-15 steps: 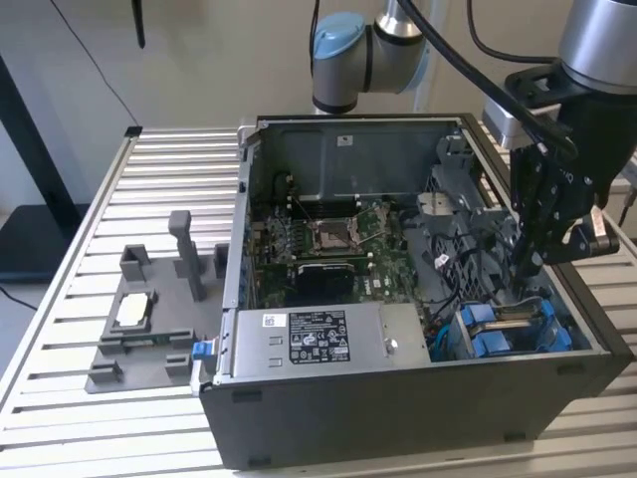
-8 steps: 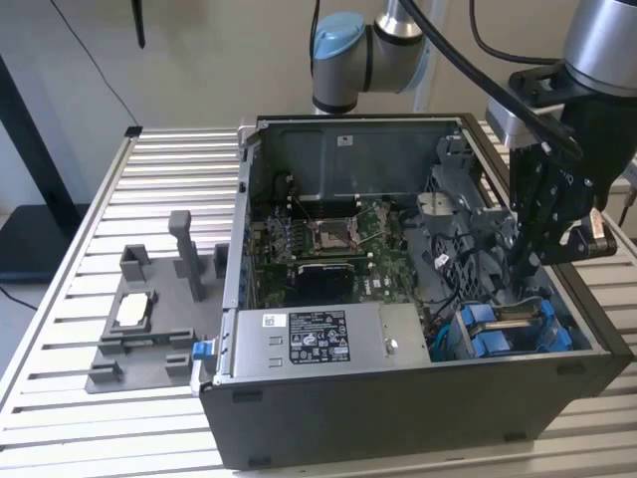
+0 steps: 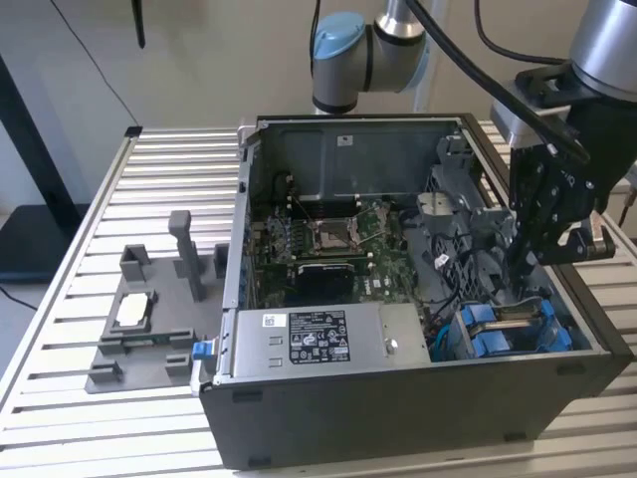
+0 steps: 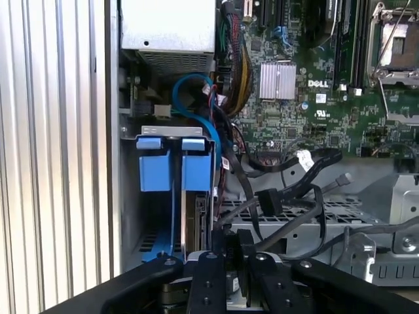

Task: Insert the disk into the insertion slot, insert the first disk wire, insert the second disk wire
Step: 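Insert the first disk wire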

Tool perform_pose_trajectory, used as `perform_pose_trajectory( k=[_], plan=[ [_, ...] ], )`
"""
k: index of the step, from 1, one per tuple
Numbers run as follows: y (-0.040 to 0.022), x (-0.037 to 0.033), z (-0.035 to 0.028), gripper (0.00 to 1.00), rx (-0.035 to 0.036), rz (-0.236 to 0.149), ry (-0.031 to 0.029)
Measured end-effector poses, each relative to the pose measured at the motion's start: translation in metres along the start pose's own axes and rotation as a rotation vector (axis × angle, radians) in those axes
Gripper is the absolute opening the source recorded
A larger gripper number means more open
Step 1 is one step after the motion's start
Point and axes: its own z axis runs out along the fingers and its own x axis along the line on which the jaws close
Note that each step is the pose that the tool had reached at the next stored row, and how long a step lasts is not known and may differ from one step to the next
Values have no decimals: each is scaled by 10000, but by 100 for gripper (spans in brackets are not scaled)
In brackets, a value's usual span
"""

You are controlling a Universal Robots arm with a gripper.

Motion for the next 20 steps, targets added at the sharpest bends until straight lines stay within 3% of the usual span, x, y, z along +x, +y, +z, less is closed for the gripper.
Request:
perform_pose_trajectory(
  k=[6, 11, 17, 20],
  plan=[
    [-49, 43, 8, 19, -621, 41, -1],
    [-124, 76, 30, 19, -842, 54, -6],
    [-281, 101, 57, 19, -1363, 89, -6],
    [-349, 102, 84, 19, -1505, 97, -7]
  ],
)
